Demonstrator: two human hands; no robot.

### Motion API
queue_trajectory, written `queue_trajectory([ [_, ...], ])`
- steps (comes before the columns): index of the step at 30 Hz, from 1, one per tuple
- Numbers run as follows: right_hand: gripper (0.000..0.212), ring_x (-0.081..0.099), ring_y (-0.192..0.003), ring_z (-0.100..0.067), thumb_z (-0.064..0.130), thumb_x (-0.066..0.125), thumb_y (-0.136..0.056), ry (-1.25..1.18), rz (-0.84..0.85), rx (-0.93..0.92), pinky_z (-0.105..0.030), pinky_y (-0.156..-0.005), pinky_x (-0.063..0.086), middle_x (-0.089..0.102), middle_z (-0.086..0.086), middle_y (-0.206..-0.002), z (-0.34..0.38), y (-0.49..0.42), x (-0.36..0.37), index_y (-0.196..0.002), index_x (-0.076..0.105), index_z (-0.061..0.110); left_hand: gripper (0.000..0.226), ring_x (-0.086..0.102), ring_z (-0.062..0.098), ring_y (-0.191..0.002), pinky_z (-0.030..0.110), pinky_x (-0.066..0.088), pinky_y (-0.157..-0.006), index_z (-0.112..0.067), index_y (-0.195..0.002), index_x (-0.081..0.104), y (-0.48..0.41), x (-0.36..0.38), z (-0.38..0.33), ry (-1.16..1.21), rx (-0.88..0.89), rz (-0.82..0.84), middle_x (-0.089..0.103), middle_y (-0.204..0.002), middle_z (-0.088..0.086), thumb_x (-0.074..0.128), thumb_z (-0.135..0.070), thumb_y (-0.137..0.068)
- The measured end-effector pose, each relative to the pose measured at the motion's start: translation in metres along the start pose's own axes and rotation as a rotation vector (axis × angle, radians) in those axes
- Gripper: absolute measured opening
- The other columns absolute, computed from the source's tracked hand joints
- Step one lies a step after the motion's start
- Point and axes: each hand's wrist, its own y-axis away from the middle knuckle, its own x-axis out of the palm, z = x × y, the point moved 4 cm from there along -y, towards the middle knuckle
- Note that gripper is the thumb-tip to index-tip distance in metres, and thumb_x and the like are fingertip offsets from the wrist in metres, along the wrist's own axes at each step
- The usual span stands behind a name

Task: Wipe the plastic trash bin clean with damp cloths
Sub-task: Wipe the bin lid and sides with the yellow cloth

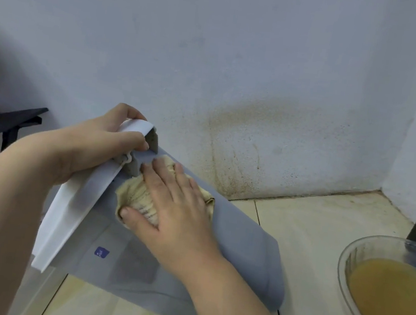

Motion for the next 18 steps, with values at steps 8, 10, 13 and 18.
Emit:
queue_trajectory([
  [8,0.07,-0.011,-0.143,0.001,0.063,0.041,-0.081,0.012,0.143,-0.024,-0.038,-0.118,0.002,-0.004,0.032,-0.149,-0.074,0.073,-0.023,-0.14,0.008,0.046,0.038,0.063,0.025,-0.091,0.035,0.052,-0.072,-0.05,-0.096,0.052,0.002,0.003,-0.005,-0.008,0.011,0.023,0.062,-0.102,0.003,0.062,-0.044,-0.059],
  [10,0.073,-0.01,-0.144,-0.001,0.059,0.046,-0.083,0.016,0.112,-0.08,-0.033,-0.118,-0.002,-0.002,0.031,-0.15,-0.057,0.053,-0.018,-0.144,0.011,0.042,0.034,0.062,0.025,-0.089,0.033,0.05,-0.067,-0.05,-0.094,0.052,0.002,0.005,-0.007,0.004,0.014,0.023,0.061,-0.102,0.004,0.065,-0.041,-0.063],
  [13,0.072,-0.007,-0.145,-0.007,0.053,0.051,-0.086,-0.049,0.101,-0.106,-0.034,-0.117,-0.004,0.007,0.022,-0.155,-0.027,0.004,-0.017,-0.148,0.018,0.034,0.036,0.064,0.024,-0.089,0.034,0.051,-0.07,-0.05,-0.095,0.052,0.001,0.006,-0.009,0.005,0.021,0.028,0.063,-0.101,0.004,0.063,-0.042,-0.061],
  [18,0.066,-0.008,-0.145,-0.012,0.058,0.042,-0.09,-0.091,0.081,0.018,-0.043,-0.117,-0.003,0.008,0.019,-0.157,-0.004,-0.023,-0.01,-0.147,0.013,0.041,0.036,0.064,0.022,-0.089,0.034,0.051,-0.072,-0.049,-0.095,0.051,0.0,0.005,-0.007,-0.001,0.019,0.007,0.065,-0.098,0.003,0.058,-0.042,-0.059],
])
